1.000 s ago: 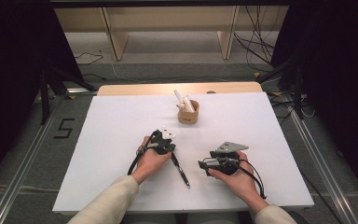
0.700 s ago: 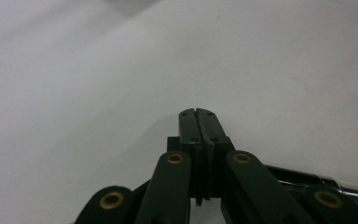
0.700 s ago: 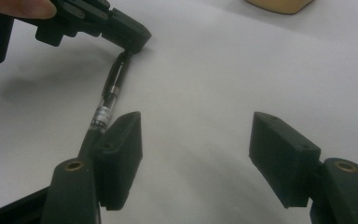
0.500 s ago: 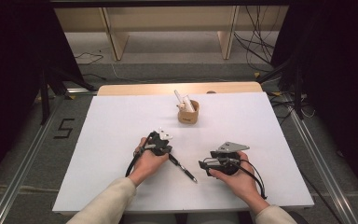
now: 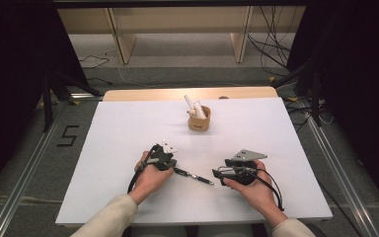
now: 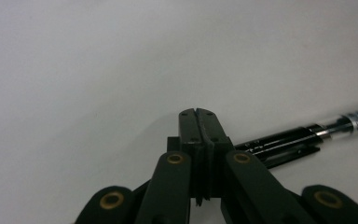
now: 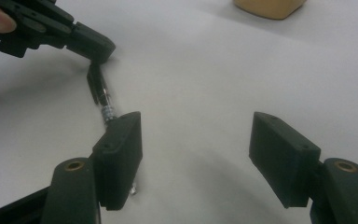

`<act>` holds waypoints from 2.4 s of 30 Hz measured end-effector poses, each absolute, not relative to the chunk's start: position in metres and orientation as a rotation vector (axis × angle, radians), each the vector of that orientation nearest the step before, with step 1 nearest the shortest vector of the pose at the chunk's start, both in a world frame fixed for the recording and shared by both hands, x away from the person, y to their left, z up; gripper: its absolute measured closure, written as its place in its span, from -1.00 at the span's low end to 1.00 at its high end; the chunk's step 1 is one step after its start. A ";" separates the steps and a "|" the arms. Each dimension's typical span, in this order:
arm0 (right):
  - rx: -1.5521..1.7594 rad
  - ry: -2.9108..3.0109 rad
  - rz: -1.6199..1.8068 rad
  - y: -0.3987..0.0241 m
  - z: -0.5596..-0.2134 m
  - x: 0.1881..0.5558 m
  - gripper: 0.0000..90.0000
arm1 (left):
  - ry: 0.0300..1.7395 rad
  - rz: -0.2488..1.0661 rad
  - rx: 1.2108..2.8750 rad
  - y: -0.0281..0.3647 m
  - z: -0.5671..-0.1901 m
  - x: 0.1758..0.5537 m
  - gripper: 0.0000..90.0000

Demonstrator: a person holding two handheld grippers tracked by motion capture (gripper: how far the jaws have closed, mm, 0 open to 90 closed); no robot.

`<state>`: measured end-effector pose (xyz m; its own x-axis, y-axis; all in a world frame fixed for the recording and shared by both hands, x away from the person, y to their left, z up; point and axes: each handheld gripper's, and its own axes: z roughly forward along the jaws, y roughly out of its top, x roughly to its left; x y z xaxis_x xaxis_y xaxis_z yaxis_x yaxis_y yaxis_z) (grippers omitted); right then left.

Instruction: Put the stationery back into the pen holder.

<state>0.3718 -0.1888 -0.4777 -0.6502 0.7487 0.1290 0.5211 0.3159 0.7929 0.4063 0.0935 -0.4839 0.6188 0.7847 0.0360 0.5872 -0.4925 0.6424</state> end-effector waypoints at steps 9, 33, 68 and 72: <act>1.157 2.321 1.246 -0.190 -0.477 0.371 -0.22 | 1.055 0.433 2.276 0.099 -0.483 0.388 1.00; 1.152 2.314 1.250 -0.191 -0.476 0.370 -0.22 | 1.021 0.319 2.314 0.101 -0.480 0.346 1.00; 1.157 2.315 1.252 -0.190 -0.477 0.370 -0.22 | 0.995 0.264 2.252 0.096 -0.476 0.335 0.76; 1.157 2.315 1.254 -0.189 -0.477 0.370 -0.22 | 0.981 0.289 2.237 0.091 -0.474 0.339 0.54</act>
<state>0.3705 -0.1895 -0.4774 -0.6466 0.7511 0.1333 0.5221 0.3084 0.7952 0.3388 0.0913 -0.4739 0.6927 0.7186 -0.0614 0.5704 -0.4938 0.6564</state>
